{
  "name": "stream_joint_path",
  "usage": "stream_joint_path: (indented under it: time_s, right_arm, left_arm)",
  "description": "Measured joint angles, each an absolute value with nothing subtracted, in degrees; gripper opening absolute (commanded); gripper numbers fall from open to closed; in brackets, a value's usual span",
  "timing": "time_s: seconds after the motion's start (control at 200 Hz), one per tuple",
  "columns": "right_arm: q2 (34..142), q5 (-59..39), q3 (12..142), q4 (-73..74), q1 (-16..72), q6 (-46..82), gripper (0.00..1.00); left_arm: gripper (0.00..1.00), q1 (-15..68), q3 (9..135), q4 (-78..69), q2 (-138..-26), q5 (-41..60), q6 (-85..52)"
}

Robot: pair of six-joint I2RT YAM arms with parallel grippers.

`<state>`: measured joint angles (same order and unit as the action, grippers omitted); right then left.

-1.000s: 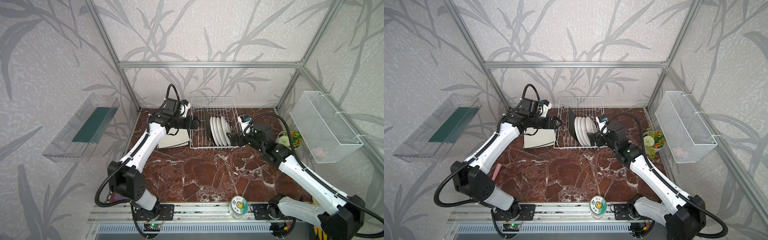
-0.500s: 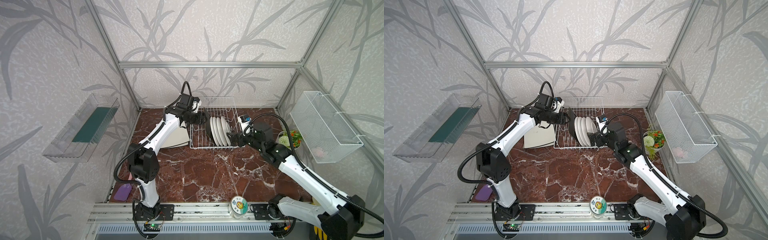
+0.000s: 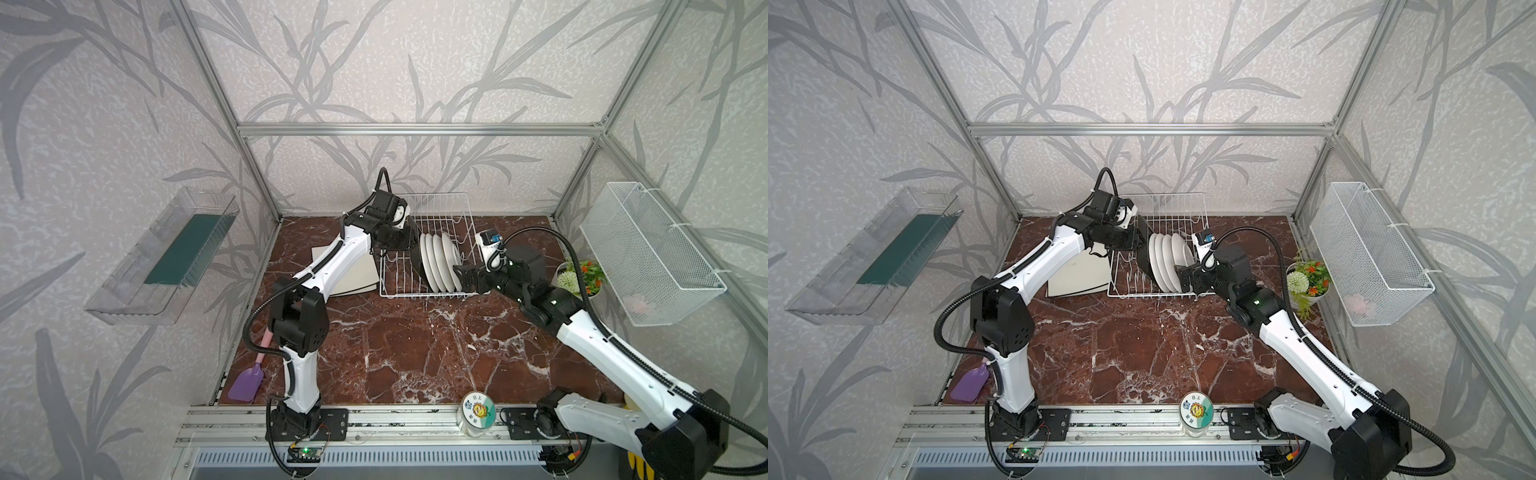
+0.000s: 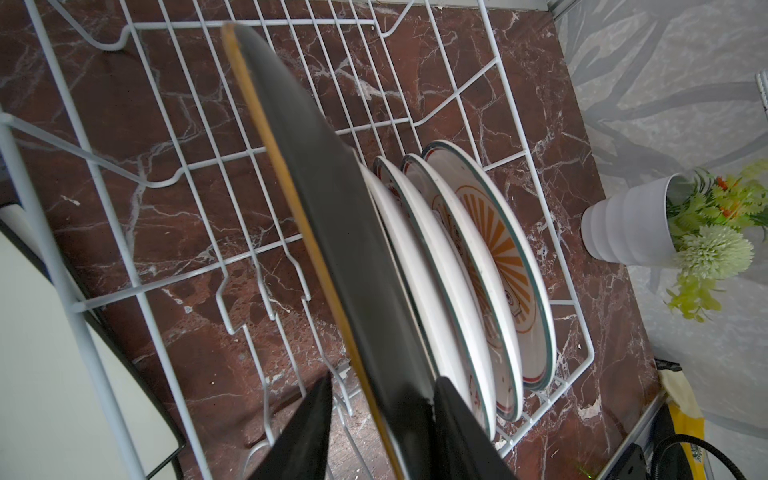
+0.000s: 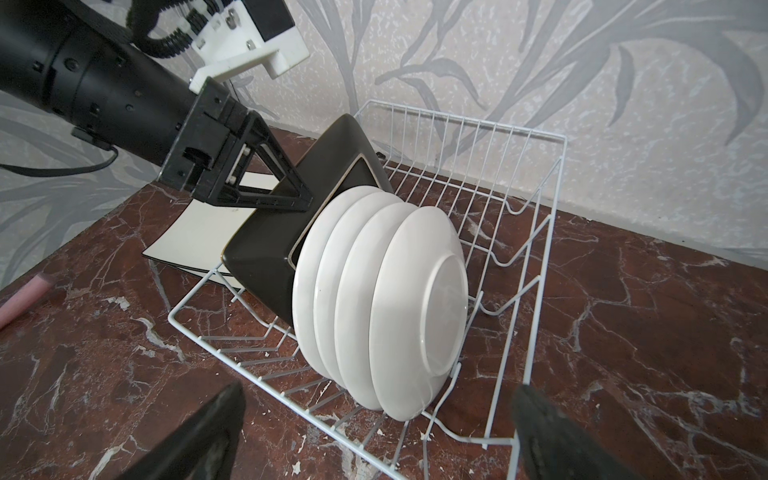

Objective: Unload the plates from the dish rack

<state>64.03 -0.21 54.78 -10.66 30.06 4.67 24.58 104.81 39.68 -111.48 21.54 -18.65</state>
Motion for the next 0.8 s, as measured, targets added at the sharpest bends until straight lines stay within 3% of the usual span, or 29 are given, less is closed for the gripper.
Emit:
stream_joint_path:
  time_s: [0.69, 0.8]
  right_arm:
    - [64.03, 0.01, 54.78, -10.68, 30.06, 4.40, 0.99]
    - [64.03, 0.01, 54.78, -10.68, 30.06, 4.43, 0.99]
  left_arm:
    - [0.17, 24.73, 105.73, 37.65, -113.69, 26.68, -25.12]
    - [0.09, 24.73, 105.73, 37.41, -113.80, 27.33, -26.89]
